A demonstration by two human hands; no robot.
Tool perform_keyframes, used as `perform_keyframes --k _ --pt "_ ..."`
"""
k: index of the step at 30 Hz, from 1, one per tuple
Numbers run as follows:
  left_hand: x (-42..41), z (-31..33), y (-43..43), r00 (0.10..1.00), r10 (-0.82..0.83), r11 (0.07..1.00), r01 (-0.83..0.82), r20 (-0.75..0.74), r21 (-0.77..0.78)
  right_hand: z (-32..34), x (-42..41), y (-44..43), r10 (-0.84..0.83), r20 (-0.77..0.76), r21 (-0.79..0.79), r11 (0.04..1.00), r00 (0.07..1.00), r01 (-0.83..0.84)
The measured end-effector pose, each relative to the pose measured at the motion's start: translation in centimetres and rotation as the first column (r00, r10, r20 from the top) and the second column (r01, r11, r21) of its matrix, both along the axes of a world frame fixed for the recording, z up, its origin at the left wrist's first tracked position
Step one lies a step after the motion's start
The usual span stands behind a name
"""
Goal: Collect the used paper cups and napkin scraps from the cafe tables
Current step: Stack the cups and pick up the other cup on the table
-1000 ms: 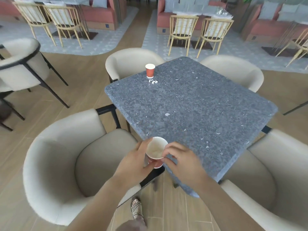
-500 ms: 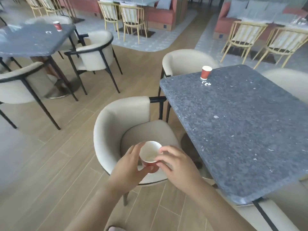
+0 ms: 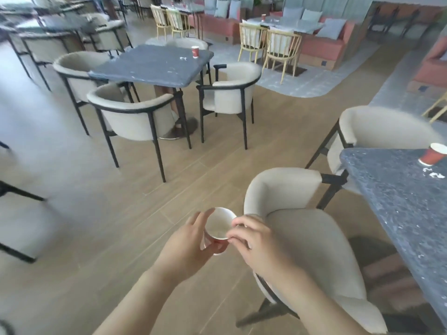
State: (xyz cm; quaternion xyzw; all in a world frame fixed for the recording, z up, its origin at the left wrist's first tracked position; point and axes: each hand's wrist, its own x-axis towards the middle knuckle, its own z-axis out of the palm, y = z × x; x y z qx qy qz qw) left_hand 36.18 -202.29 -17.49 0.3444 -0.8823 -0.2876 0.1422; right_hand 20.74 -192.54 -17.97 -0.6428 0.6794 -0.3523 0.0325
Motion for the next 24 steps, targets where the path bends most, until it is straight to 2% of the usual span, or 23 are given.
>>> perform_keyframes --k 5,10,16,24 --pt "4.1 0.5 -6.9 0.997 0.065 0.998 -0.065 -0.036 -0.01 0.6 3.1 -7.9 0.06 0.039 0.025 0.998 0.997 -0.061" --pt "3.5 0.6 -13.3 0.997 0.025 0.994 -0.032 -0.069 -0.107 0.3 1.7 -14.0 0.032 0.047 0.044 0.998 0.998 -0.034" --pt "-2.0 -0.3 -22.1 0.99 -0.135 0.965 0.139 0.037 -0.221 -1.5 -3.6 -21.9 -0.059 0.068 0.023 0.998 0.996 0.058" --pt "-13.0 -0.4 -36.0 0.954 -0.27 0.923 0.294 0.128 -0.248 -2.5 -13.6 -33.7 -0.178 0.079 0.036 0.984 0.981 0.176"
